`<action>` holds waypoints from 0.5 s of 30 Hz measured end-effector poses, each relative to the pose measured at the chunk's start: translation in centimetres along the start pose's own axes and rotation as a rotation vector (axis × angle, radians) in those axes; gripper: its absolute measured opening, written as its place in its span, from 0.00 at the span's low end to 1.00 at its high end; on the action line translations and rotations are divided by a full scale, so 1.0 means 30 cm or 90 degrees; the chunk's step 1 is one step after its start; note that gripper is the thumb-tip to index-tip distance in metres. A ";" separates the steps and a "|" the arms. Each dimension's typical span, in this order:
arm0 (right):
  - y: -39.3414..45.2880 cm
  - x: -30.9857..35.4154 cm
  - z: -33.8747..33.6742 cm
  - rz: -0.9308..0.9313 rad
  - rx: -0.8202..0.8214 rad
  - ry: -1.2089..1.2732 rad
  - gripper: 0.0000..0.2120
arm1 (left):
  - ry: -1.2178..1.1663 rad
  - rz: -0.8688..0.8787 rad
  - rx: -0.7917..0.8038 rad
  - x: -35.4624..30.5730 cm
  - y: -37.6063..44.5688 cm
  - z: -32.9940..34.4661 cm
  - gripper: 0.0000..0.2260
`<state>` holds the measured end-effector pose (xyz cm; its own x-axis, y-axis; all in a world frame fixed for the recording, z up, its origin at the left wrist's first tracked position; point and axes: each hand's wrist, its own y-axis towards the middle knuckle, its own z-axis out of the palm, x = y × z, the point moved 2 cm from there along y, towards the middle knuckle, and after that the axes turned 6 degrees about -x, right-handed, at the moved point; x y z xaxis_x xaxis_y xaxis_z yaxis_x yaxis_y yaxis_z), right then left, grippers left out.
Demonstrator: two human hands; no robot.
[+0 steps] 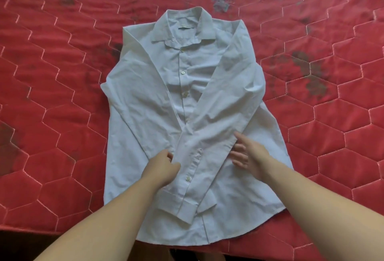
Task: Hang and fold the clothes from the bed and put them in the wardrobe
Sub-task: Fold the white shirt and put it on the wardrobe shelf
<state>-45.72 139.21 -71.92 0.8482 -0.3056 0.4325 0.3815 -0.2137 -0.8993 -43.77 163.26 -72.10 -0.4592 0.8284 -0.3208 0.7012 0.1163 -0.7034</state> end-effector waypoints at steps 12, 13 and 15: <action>0.275 0.335 -0.131 0.117 0.163 0.296 0.21 | -0.153 0.139 -0.063 -0.770 0.395 -0.107 0.18; 0.281 0.343 -0.130 0.133 0.166 0.329 0.21 | -0.144 0.156 -0.072 -0.832 0.426 -0.108 0.18; 0.298 0.355 -0.126 0.149 0.151 0.396 0.17 | -0.130 0.187 -0.084 -0.942 0.486 -0.112 0.20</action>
<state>-34.66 130.54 -75.11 0.5773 -0.8079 0.1186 0.3448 0.1095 -0.9323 -18.75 143.38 -71.15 -0.3173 0.7126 -0.6258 0.8774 -0.0298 -0.4788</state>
